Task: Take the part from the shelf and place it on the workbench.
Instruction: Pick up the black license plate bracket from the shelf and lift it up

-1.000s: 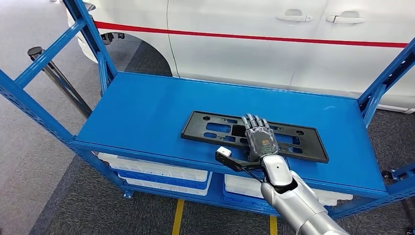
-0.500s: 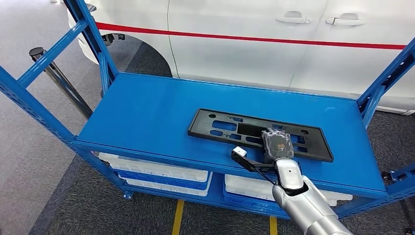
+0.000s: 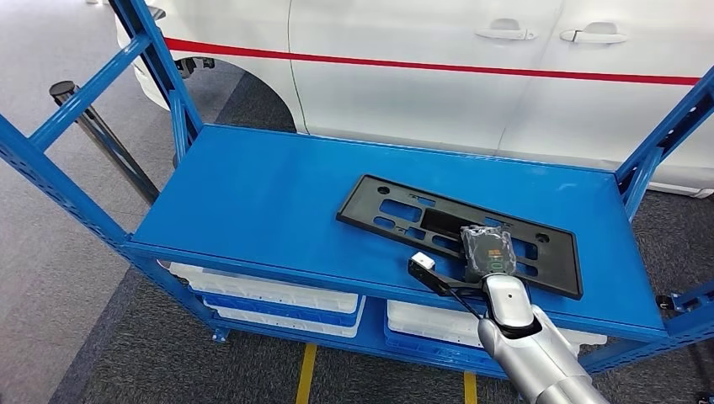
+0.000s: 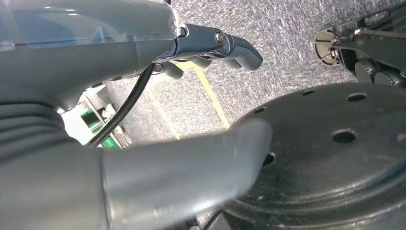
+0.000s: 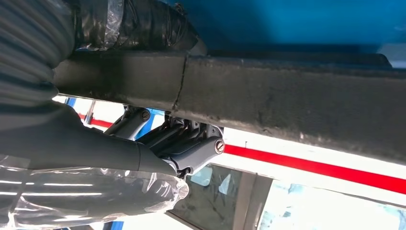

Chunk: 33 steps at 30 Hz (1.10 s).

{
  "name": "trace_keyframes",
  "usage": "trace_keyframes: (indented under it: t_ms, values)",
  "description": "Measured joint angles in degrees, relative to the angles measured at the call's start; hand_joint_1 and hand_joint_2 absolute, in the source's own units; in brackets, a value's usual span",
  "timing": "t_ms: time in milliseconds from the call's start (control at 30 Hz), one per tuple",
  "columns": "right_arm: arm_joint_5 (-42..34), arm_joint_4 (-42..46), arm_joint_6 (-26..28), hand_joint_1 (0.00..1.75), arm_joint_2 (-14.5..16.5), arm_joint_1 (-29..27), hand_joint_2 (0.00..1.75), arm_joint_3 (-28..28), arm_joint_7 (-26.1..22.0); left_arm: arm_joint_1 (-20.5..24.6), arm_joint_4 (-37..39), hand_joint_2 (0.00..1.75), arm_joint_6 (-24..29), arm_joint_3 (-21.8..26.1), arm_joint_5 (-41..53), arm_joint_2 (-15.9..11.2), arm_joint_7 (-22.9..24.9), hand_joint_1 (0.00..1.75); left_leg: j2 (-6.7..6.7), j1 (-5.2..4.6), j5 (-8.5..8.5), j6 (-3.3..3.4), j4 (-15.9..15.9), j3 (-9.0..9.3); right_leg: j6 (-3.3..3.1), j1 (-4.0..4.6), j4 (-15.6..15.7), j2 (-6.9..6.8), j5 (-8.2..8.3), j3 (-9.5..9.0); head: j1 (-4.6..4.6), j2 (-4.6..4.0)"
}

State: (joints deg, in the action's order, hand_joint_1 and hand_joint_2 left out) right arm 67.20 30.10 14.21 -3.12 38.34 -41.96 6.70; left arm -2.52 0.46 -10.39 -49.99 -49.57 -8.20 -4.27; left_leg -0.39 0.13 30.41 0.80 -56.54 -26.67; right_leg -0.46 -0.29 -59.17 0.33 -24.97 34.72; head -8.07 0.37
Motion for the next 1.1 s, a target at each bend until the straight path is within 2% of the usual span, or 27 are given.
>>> trace_keyframes:
  t_ms: [433,567,600,733,933,1033,1100]
  values:
    - [0.13,1.23,-0.23,1.75,-0.25,-0.63,1.75,1.36,-0.44,0.12,0.0,1.75,0.4,0.22,-0.23,0.0,0.22,0.0,0.0,0.0,0.0,0.0,0.0,-0.01,0.0,0.0,0.02,0.0,0.0,0.0,0.01,0.0]
    - [-0.87,4.46,1.29,1.75,-0.88,-2.39,1.75,2.55,-2.78,0.51,0.0,1.75,6.28,0.36,-1.72,0.11,1.14,0.0,-0.01,0.0,0.01,0.0,0.0,-0.07,0.01,0.0,0.03,-0.01,0.0,0.03,0.01,0.0]
    - [-1.54,5.66,1.78,1.75,-1.28,-2.9,1.75,2.83,-3.82,0.58,0.0,1.75,6.35,0.38,-1.88,0.12,1.05,0.0,-0.01,0.0,0.01,0.01,-0.01,-0.1,0.01,-0.01,0.03,-0.02,0.0,0.05,0.01,0.0]
    - [-4.82,14.8,1.86,1.75,-4.54,-4.72,1.75,3.85,-8.1,0.61,0.0,1.75,5.77,0.38,-2.16,0.13,0.68,0.0,-0.02,-0.06,0.02,0.02,-0.15,-0.32,0.13,-0.13,0.05,0.0,0.08,0.29,0.01,0.0]
    - [-3.73,33.64,1.64,1.75,-12.76,-5.27,1.75,5.25,-12.63,0.53,0.0,1.75,5.31,0.07,-2.43,0.13,0.77,0.0,-0.03,-0.15,0.11,0.19,-0.65,-0.72,0.42,-0.26,0.05,-0.02,0.24,0.6,0.01,0.0]
    - [-2.87,38.67,1.75,1.75,-15.84,-5.33,1.75,5.28,-13.75,0.56,0.0,1.75,5.19,-0.15,-2.56,0.12,0.82,0.0,-0.04,-0.24,0.16,0.5,-1.01,-1.01,0.85,-0.36,0.08,-0.01,0.43,0.6,0.01,0.0]
    - [-2.51,40.64,1.98,1.75,-17.33,-5.41,1.75,5.28,-14.08,0.6,0.0,1.75,4.98,-0.25,-2.71,0.12,0.84,0.0,-0.03,-0.16,-0.33,0.98,-0.77,-1.03,1.4,-0.36,0.29,0.04,0.74,0.6,0.02,0.0]
